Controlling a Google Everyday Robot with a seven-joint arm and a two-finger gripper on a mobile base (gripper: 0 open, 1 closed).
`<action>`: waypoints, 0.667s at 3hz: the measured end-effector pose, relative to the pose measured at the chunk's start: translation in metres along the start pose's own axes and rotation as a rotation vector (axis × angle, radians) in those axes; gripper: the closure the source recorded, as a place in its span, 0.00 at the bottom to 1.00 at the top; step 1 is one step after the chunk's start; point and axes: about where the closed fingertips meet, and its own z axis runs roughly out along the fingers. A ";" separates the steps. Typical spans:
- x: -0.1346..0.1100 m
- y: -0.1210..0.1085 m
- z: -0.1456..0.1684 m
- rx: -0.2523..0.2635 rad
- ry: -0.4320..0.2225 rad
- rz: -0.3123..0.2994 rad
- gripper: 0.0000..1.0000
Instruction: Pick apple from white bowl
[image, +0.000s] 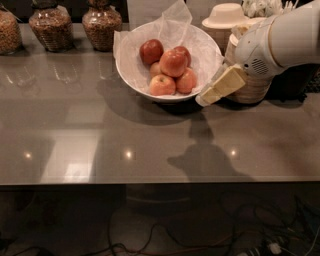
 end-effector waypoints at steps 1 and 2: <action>-0.010 -0.021 0.031 0.068 -0.068 0.008 0.07; -0.018 -0.034 0.065 0.088 -0.112 0.018 0.12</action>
Offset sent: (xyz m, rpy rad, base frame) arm 0.1071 0.0441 -0.0265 0.1362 -0.1430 -0.0357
